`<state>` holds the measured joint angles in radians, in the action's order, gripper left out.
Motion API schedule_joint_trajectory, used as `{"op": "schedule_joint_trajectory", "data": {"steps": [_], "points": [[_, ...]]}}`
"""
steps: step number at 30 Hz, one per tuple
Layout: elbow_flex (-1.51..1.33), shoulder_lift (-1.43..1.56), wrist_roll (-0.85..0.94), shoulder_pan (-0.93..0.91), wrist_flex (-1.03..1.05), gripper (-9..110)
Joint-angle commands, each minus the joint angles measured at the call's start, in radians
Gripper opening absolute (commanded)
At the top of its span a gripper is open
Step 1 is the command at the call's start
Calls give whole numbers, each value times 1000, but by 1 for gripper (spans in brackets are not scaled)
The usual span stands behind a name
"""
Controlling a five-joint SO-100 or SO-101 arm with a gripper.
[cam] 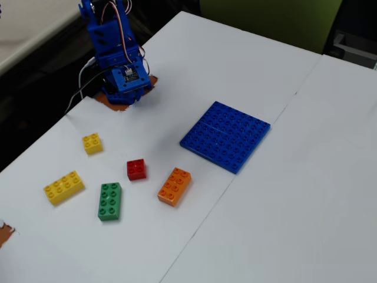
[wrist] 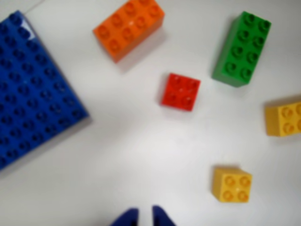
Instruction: Pick up the 2x2 yellow block and go up the 8x8 blue block.
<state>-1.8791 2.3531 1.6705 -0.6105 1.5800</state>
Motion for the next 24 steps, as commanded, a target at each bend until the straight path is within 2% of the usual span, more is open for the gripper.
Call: {"op": "schedule_joint_trajectory", "data": {"steps": [1, 5, 10, 24], "points": [[120, -49, 207, -135, 78, 3], [143, -87, 428, -267, 106, 3], [118, -117, 565, -405, 75, 4], [106, -264, 569, -558, -26, 7]]}}
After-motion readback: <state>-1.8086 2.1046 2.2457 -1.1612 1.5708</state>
